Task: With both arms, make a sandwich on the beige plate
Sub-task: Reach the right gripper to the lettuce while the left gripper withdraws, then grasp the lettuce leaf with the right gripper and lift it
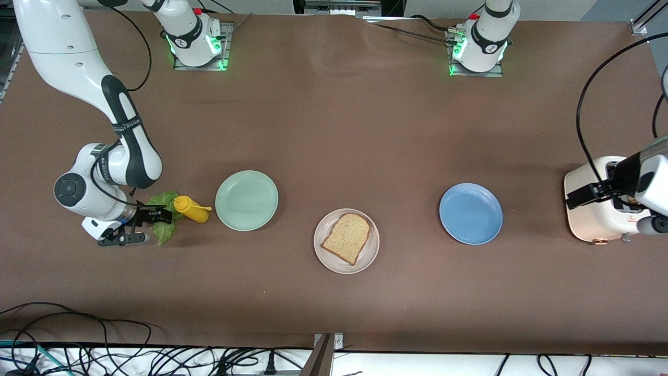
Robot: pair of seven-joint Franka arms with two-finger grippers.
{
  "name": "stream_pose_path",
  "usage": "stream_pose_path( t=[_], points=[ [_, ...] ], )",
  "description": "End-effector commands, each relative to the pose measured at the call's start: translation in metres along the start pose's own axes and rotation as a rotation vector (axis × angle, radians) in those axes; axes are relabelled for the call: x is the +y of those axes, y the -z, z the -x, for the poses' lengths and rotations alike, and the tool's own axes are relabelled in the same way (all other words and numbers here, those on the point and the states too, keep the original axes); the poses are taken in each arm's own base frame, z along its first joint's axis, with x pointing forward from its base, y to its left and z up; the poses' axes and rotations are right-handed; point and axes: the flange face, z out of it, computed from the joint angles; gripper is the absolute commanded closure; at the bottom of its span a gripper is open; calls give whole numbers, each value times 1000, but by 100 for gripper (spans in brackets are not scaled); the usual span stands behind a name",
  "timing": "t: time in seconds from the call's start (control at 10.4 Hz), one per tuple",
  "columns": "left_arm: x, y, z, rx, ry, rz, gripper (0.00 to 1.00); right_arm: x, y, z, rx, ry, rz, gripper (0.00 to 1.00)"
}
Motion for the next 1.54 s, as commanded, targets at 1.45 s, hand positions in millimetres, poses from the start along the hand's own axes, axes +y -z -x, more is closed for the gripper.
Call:
stream_pose_path(
  t=[1.45],
  points=[
    [-24, 9, 12, -29, -54, -43, 0, -85, 258, 5, -77, 159, -184, 100]
  ],
)
